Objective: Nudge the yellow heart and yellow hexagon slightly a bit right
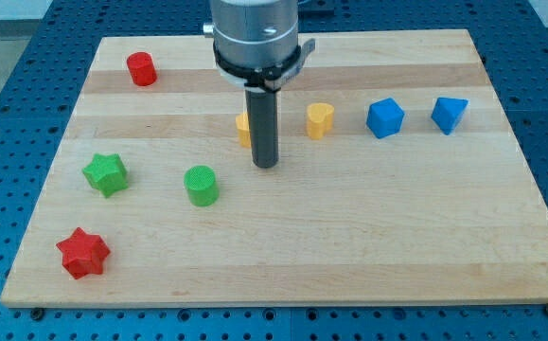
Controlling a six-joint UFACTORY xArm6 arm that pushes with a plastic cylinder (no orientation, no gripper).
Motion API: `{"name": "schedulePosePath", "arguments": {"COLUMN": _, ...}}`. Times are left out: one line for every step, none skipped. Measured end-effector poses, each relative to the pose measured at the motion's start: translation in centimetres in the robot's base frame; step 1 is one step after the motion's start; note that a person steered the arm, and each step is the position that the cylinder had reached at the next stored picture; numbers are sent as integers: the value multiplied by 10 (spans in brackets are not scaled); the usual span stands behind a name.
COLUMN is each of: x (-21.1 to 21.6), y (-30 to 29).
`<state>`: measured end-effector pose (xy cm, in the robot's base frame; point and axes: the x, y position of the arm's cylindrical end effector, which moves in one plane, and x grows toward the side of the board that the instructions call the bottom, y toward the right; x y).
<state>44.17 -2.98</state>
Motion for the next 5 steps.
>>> {"name": "schedulePosePath", "arguments": {"x": 0, "y": -1}}
{"name": "schedulePosePath", "arguments": {"x": 0, "y": -62}}
{"name": "schedulePosePath", "arguments": {"x": 0, "y": -105}}
{"name": "schedulePosePath", "arguments": {"x": 1, "y": -105}}
{"name": "schedulePosePath", "arguments": {"x": 23, "y": -98}}
